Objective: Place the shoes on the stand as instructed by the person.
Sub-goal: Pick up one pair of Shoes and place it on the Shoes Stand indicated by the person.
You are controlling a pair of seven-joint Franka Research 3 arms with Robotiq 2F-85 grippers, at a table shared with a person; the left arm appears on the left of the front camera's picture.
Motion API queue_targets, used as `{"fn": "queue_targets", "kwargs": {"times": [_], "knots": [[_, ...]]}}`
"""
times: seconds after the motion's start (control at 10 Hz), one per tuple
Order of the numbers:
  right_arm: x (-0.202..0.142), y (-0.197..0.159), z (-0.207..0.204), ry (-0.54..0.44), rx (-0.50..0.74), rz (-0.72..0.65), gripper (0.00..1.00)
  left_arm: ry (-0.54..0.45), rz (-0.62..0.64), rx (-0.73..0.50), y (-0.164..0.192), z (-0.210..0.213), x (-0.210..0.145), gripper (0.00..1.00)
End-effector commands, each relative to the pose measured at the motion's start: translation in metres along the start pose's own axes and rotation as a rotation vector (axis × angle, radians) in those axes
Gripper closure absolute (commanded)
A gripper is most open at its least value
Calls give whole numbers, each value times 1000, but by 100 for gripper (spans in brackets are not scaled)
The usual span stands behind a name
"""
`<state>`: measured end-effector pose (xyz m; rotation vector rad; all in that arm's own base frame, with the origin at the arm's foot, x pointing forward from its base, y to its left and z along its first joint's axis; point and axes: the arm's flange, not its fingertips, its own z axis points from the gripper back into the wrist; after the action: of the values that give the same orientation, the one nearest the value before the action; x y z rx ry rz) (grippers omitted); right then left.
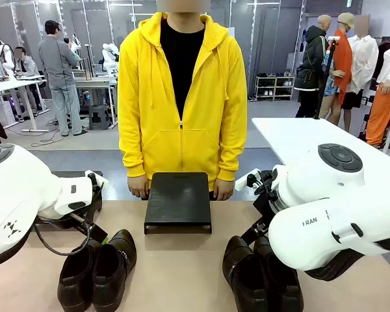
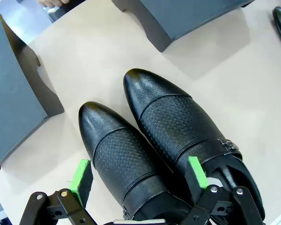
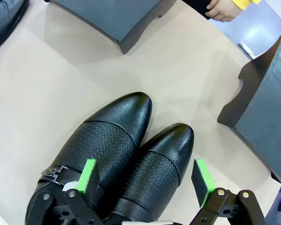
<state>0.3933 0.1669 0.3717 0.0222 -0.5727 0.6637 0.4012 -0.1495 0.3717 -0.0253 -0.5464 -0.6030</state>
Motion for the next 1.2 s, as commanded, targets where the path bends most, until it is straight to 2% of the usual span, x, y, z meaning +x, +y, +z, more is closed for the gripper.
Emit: {"fn": "queue_targets", "kwargs": {"times": [0.0,1.1], "knots": [[0,0,0,0,0,0,0,0,-1,0,0,0,0,0],[0,0,0,0,0,2,0,0,-1,0,0,0,0,0]]}}
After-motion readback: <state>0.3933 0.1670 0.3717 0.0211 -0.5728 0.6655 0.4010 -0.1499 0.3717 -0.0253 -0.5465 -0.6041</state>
